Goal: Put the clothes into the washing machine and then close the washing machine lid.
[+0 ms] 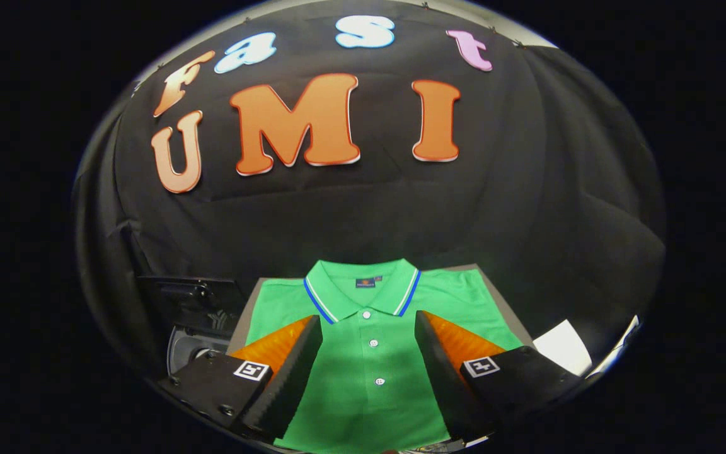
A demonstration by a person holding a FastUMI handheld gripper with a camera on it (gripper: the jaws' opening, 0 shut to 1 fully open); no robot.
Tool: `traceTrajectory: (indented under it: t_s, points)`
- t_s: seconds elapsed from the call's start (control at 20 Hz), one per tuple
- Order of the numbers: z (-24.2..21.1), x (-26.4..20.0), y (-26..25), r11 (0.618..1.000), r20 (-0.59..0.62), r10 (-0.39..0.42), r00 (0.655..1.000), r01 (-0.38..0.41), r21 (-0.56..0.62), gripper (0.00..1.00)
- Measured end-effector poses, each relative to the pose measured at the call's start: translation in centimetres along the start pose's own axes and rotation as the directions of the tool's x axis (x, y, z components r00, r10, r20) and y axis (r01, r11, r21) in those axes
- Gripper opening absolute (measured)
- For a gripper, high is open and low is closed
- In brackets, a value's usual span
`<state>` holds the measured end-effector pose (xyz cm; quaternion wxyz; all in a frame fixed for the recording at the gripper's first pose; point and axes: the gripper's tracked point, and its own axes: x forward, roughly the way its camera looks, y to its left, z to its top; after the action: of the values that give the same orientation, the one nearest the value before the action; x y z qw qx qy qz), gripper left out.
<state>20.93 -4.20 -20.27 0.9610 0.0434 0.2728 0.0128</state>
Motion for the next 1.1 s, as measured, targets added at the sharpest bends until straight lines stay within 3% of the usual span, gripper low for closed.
traceTrajectory:
  t_s: [0.3,0.7,1.1]
  points:
    - [-2.4,3.0,-0.4,1.0,-0.125,-0.005,0.992,0.002,-0.023,0.97]
    - [-4.0,4.3,-1.1,0.998,-0.254,-0.024,0.967,0.036,0.043,0.98]
    - [-4.4,4.6,-0.8,1.0,-0.435,-0.027,0.9,0.028,-0.005,0.98]
